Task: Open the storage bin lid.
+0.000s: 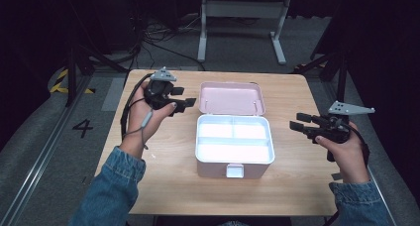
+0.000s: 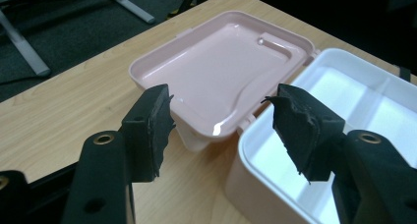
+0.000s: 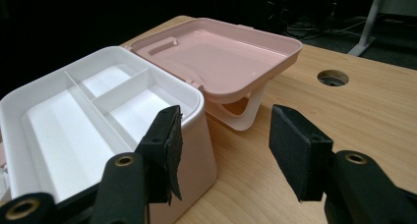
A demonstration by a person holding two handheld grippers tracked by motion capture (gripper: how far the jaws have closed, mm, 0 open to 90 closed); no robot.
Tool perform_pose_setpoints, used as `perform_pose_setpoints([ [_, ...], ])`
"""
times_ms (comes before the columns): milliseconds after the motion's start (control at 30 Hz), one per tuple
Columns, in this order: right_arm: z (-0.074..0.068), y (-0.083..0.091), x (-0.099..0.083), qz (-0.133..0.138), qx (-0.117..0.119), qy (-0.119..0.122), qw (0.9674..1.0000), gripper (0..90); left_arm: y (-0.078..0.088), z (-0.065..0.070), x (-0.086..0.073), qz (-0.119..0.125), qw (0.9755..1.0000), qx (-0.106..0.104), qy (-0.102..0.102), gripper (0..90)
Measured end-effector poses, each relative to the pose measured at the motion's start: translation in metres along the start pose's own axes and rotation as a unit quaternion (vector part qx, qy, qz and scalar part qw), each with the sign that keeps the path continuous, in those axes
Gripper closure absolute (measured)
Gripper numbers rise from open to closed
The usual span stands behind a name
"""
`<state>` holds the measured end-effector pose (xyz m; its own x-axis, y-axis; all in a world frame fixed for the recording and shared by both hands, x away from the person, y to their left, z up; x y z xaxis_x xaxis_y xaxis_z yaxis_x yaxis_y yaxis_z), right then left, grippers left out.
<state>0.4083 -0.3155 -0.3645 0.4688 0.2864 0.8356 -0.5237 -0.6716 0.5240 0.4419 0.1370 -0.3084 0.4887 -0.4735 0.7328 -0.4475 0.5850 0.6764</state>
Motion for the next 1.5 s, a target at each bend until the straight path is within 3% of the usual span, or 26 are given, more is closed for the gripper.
perform_pose_setpoints([
  [300,0.008,-0.005,0.006,-0.006,0.003,0.001,1.0,46.7,0.035,0.007,-0.038,-0.001,1.0,0.003,-0.004,38.9],
  [633,0.011,-0.009,0.004,-0.029,0.0,0.007,0.9996,46.2,0.048,0.013,-0.075,0.003,1.0,-0.003,-0.002,35.0],
  [733,0.013,-0.01,0.001,-0.043,-0.004,0.009,0.999,45.8,0.048,0.009,-0.092,-0.02,0.9997,0.01,-0.007,34.2],
  [867,0.014,-0.013,-0.003,-0.059,-0.014,0.012,0.9981,45.3,0.047,0.002,-0.105,-0.045,0.9986,0.028,0.002,33.9],
  [1033,0.015,-0.017,-0.007,-0.076,-0.022,0.017,0.9967,44.5,0.044,-0.004,-0.116,-0.055,0.9982,0.024,0.009,32.7],
  [1100,0.016,-0.019,-0.009,-0.085,-0.023,0.017,0.996,44.2,0.041,-0.006,-0.12,-0.07,0.9974,0.017,0.009,32.0],
  [1233,0.018,-0.022,-0.014,-0.099,-0.029,0.016,0.9946,43.6,0.032,-0.015,-0.133,-0.101,0.9948,0.013,0.003,31.2],
  [1367,0.022,-0.024,-0.02,-0.111,-0.033,0.017,0.9931,43.2,0.024,-0.02,-0.142,-0.121,0.9924,0.012,0.015,31.2],
  [1500,0.025,-0.027,-0.025,-0.133,-0.04,0.015,0.9902,43.2,0.019,-0.026,-0.148,-0.148,0.9887,0.017,0.014,30.7],
])
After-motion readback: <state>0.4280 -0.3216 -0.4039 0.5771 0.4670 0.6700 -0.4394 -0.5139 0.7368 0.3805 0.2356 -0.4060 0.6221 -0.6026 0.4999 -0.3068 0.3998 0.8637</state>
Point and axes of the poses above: each handheld gripper's, and its own axes: y roughly backward along the jaws, x roughly out of its top, z roughly to its right, the point moved 3 cm from there along -y, roughly forward along the jaws, and after that the axes turned 7 degrees about -z, right-handed, at the moved point
